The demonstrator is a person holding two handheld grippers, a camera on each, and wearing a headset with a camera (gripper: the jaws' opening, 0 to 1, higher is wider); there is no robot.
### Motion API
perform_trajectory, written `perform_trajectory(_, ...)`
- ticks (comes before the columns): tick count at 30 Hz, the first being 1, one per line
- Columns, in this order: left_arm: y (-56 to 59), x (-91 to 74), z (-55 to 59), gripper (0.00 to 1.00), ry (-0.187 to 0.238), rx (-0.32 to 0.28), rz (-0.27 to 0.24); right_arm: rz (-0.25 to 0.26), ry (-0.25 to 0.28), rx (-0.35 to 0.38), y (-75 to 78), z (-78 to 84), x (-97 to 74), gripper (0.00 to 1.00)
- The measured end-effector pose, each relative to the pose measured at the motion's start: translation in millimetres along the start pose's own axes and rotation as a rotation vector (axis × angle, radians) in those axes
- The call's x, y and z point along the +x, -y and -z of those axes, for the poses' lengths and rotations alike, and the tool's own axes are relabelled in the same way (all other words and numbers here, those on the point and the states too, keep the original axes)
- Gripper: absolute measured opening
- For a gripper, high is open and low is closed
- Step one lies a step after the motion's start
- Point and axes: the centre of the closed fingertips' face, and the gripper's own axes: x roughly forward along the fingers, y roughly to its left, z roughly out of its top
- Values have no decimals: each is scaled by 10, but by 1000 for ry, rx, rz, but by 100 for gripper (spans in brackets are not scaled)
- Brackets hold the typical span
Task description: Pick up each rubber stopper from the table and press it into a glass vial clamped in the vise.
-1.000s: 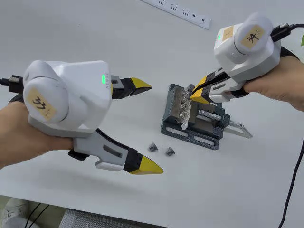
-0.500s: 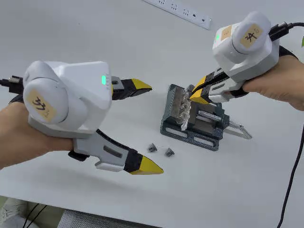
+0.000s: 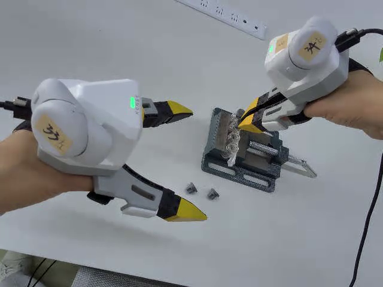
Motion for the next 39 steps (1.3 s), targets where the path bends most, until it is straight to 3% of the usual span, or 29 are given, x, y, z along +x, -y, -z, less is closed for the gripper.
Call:
perform_trajectory(27, -8, 27, -14, 88, 9, -7, 0, -26, -49, -17, -8, -28, 23, 3)
perform_trajectory(31, -7, 17, -12, 87, 4, -6, -2, -21, -70, -32, -10, -26, 29, 2)
perform_trajectory(32, -18, 1, -12, 87, 7, -9, -6, -20, -78, -65, -19, -18, 22, 2)
perform_trajectory(39, -36, -17, 2, 87, 5, -13, -12, -27, -90, -48, -11, -9, 18, 1)
